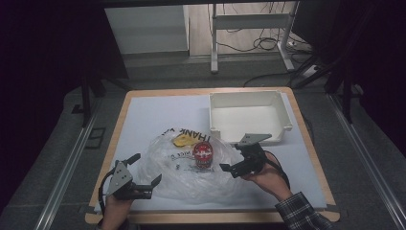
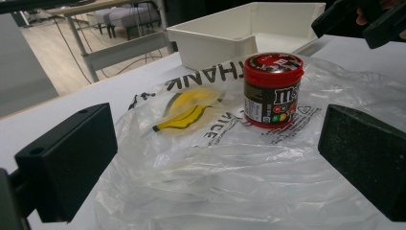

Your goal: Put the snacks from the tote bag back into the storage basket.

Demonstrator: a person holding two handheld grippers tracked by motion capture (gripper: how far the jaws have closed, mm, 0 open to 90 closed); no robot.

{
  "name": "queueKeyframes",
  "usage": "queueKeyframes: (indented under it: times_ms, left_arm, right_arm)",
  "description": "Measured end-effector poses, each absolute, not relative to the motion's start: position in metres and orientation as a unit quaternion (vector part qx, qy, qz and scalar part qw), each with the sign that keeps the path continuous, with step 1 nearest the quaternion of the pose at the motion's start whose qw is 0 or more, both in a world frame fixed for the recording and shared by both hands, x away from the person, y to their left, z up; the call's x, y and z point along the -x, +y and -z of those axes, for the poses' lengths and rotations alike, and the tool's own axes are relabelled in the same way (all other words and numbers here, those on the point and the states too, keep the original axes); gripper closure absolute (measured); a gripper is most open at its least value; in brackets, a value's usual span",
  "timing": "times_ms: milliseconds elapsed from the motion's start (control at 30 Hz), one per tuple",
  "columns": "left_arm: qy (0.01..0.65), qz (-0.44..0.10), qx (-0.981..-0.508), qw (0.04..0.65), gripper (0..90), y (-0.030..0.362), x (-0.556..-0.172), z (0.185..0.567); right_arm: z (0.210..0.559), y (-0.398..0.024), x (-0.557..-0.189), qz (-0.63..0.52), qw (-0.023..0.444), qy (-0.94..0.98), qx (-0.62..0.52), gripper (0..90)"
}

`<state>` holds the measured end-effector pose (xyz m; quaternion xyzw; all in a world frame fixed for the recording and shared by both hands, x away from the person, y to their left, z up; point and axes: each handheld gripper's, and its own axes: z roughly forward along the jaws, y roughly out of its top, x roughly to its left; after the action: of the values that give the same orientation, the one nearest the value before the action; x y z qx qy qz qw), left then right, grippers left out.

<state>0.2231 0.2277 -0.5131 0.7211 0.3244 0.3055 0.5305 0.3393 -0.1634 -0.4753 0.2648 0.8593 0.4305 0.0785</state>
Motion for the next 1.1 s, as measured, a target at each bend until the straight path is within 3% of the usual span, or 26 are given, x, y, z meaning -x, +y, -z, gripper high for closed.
queueKeyframes:
  times_ms: [1100]
  left_arm:
    - [0.323, -0.307, -0.723, 0.528, 0.0, 0.228, -0.223, 0.513]
  right_arm:
    - [0.487, -0.101, -0.36, -0.328, 0.082, 0.914, -0.224, 9.7]
